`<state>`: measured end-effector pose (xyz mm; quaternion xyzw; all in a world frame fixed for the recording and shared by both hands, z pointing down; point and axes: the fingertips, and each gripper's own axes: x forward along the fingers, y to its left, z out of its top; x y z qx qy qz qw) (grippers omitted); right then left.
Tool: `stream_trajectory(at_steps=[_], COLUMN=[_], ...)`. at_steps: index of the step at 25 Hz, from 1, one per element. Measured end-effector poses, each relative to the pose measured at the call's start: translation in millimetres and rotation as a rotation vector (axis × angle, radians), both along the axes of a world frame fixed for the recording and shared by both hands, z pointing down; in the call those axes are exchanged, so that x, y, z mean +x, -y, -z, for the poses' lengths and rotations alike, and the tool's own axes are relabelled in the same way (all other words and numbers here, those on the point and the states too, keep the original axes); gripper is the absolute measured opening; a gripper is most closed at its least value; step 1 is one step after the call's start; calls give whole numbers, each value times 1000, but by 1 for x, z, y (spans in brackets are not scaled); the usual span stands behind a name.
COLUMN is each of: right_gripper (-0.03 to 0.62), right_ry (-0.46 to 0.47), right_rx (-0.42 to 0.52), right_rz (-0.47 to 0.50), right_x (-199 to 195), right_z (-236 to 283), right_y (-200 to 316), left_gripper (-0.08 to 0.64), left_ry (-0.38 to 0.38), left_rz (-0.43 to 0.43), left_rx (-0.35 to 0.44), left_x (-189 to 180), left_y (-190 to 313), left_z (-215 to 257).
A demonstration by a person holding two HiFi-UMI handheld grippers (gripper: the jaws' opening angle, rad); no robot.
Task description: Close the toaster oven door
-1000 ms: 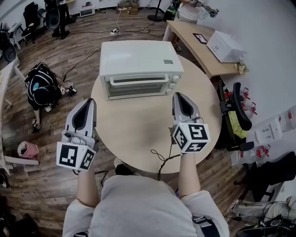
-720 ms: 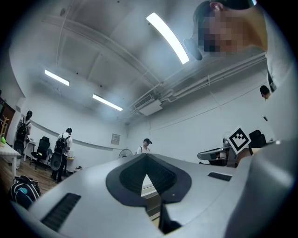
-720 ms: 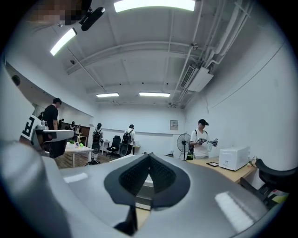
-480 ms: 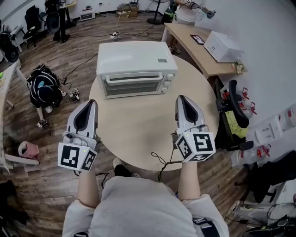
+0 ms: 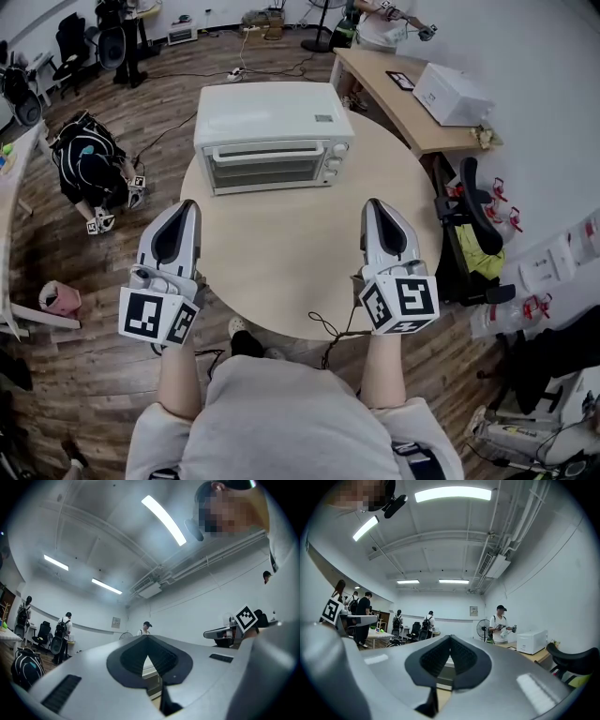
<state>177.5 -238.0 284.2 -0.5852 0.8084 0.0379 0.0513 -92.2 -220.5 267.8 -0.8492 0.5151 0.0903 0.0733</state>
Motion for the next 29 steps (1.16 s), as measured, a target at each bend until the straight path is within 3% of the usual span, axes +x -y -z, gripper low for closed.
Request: stream_trajectory(at_steps=[29], right_gripper=[11], right_ry=[16], right_rx=[53], right_rz=[37], right_x=[8], right_z=[6], right_y=[-24], left_gripper=[6], left_ry=[10], left_rz=[26], left_rx=[-11], left_x=[14], left_y=[-24], left_z=[-6])
